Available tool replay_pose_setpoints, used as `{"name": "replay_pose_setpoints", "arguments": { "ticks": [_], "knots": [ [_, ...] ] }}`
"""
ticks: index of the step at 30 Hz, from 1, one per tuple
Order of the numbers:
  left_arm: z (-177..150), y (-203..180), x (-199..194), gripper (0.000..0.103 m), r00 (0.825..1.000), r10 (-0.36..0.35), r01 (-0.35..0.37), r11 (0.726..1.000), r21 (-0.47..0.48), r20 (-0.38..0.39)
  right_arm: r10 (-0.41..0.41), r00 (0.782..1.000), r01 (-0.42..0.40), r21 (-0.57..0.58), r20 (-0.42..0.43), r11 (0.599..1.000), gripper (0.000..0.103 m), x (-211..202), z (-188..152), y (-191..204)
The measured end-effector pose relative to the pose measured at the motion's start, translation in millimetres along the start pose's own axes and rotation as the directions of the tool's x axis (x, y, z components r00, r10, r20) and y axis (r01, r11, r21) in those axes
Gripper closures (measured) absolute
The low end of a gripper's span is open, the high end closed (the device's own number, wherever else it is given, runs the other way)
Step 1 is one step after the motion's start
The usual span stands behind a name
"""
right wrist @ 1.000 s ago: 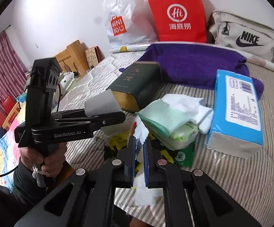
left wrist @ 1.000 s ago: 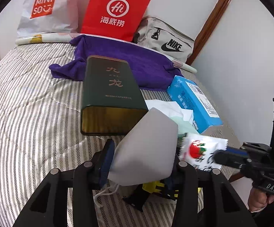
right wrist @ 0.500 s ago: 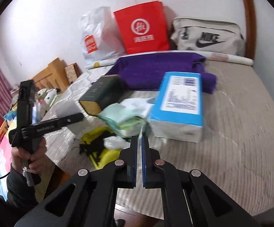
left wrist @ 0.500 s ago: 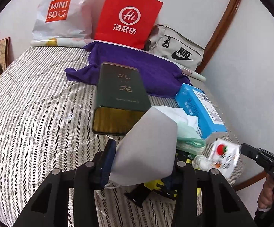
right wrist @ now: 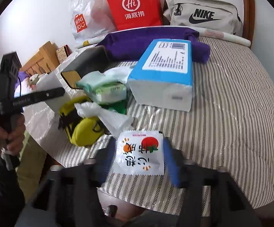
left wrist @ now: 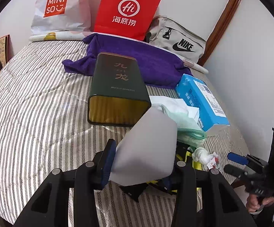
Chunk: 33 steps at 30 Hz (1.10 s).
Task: Organize soft objects
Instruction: 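Grasp the white tomato-print snack packet with the right tool and lift it, then carry the sponge with the left tool while the right tool carries the packet onto the purple towel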
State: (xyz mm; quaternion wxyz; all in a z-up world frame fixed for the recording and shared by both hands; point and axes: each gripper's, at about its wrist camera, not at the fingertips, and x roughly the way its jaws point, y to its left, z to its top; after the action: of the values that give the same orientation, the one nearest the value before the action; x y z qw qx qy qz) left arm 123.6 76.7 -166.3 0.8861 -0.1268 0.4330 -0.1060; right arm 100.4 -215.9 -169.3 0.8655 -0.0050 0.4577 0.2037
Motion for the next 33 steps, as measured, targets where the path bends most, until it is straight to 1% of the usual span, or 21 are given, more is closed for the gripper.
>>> {"name": "replay_pose_setpoints", "arguments": {
  "ticks": [2,4,8,9,10,13,14,15,16,17,18,20,21,22,24,26,30,33],
  "knots": [
    [-0.3,0.9,0.2,0.062,1.000,0.000,0.000,1.000,-0.005,-0.005,-0.007,1.000,0.007,-0.013,0.010,1.000,0.042,2.3,-6.5,1.9],
    [-0.5,1.9,0.4,0.062,1.000,-0.001,0.001,1.000,-0.012,-0.008,-0.010,1.000,0.010,-0.004,-0.002,1.000,0.034,7.7,-10.0,1.5],
    [0.1,1.8,0.6,0.062,1.000,0.006,-0.006,1.000,-0.013,-0.014,-0.021,0.999,0.022,0.009,-0.031,1.000,0.032,24.4,-16.2,2.3],
    [0.3,1.7,0.5,0.062,1.000,0.009,-0.009,1.000,-0.012,-0.013,-0.031,1.000,0.031,-0.006,-0.005,1.000,0.026,23.1,-17.5,4.9],
    [0.7,1.9,0.6,0.062,1.000,0.011,-0.011,1.000,-0.011,-0.012,-0.047,0.999,0.046,-0.017,-0.001,0.999,0.023,25.0,-18.3,7.2],
    [1.5,2.9,0.7,0.062,1.000,0.013,-0.013,1.000,-0.017,-0.007,-0.083,0.996,0.084,-0.029,0.027,0.996,0.023,28.6,-20.7,11.3],
    [1.7,3.0,1.1,0.062,1.000,0.016,-0.016,1.000,-0.018,-0.006,-0.096,0.995,0.097,-0.039,0.033,0.994,0.025,29.4,-21.3,12.5],
    [1.9,2.9,1.8,0.062,1.000,0.020,-0.020,1.000,-0.018,-0.005,-0.115,0.993,0.117,-0.051,0.041,0.992,0.034,30.0,-21.4,13.5],
    [2.0,2.9,2.7,0.062,1.000,0.022,-0.022,1.000,-0.017,-0.007,-0.151,0.987,0.155,-0.065,0.052,0.986,0.045,30.6,-20.6,13.4],
    [2.0,2.8,3.6,0.062,1.000,0.023,-0.024,1.000,-0.018,-0.008,-0.160,0.986,0.164,-0.069,0.055,0.984,0.046,30.8,-20.4,11.8],
    [2.1,2.8,4.4,0.062,1.000,0.025,-0.025,0.999,-0.019,-0.010,-0.145,0.988,0.149,-0.060,0.055,0.987,0.047,30.2,-19.9,8.9],
    [2.6,3.1,5.3,0.062,1.000,0.027,-0.028,0.999,-0.022,-0.010,-0.118,0.992,0.120,-0.030,0.053,0.992,0.051,28.1,-18.9,1.6],
    [2.7,3.1,5.2,0.062,1.000,0.028,-0.028,0.999,-0.024,-0.009,-0.113,0.992,0.114,-0.027,0.052,0.993,0.056,27.4,-18.7,-0.9],
    [3.2,3.1,4.9,0.062,1.000,0.027,-0.027,0.999,-0.026,-0.008,-0.103,0.994,0.105,-0.026,0.046,0.994,0.057,26.9,-17.6,-3.8],
    [4.5,3.0,4.3,0.062,1.000,0.030,-0.030,0.999,-0.026,-0.006,-0.078,0.996,0.078,-0.015,0.039,0.997,0.058,24.1,-18.5,-9.7],
    [6.1,2.9,2.6,0.062,0.999,0.034,-0.034,0.999,-0.026,-0.002,-0.070,0.997,0.071,-0.002,0.037,0.998,0.058,21.6,-17.9,-14.8],
    [10.6,2.9,-1.8,0.062,0.999,0.042,-0.041,0.999,-0.028,0.009,-0.077,0.995,0.077,0.006,0.059,0.997,0.058,9.1,-13.6,-23.1],
    [15.2,2.8,-5.7,0.062,0.999,0.036,-0.036,0.999,-0.035,0.019,-0.070,0.994,0.069,0.006,0.088,0.998,0.058,-4.3,-4.1,-25.8]
  ]
}}
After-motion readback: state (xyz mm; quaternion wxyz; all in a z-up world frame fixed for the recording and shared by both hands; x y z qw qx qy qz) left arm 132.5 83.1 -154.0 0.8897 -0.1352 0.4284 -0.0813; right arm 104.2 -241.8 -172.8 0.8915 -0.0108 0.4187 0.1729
